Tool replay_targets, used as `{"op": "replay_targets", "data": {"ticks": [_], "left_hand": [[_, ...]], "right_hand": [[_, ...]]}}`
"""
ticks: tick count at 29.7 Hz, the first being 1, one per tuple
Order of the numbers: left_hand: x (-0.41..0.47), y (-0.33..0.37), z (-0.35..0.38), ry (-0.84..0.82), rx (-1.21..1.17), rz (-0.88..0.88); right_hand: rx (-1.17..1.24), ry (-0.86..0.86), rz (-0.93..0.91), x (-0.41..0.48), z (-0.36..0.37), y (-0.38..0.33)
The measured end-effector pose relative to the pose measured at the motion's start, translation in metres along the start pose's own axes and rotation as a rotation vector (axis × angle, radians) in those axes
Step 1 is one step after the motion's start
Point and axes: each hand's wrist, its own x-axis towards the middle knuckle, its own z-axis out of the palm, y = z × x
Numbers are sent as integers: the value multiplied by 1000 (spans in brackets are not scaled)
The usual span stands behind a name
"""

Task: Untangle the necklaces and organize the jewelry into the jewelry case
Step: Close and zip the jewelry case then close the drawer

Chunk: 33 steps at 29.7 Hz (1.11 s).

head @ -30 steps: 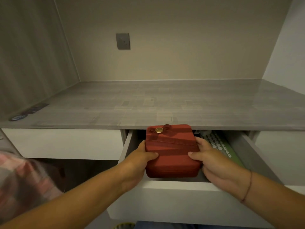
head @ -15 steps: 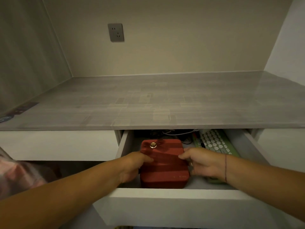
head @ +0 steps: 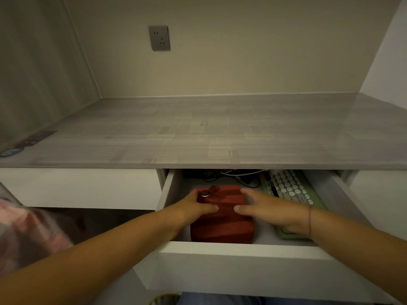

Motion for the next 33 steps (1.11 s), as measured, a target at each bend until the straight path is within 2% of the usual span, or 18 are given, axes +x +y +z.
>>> {"op": "replay_targets", "data": {"ticks": [2, 4, 7, 11, 15, 22, 27, 33], "left_hand": [[-16, 5, -1, -135, 160, 168], [-33, 6, -4, -262, 391, 325], [-41, -3, -10, -289, 639, 460], [-41, -3, -9, -179, 794, 525], [-36, 9, -8, -57, 947, 693], [7, 17, -24, 259, 1155, 765], [43, 14, -34, 386, 1192, 744], [62, 5, -33, 619, 1188, 951]], "right_hand": [[-379, 35, -145, -20, 3, -2], [-479, 20, -251, -43, 7, -2], [-539, 0, -340, -65, 9, 7], [-695, 169, -341, -72, 4, 11], [-943, 419, -440, -64, 3, 10], [-961, 624, -275, -29, -26, 28], [-975, 706, -154, -7, -53, 44], [-987, 959, -291, 17, -60, 63]]}}
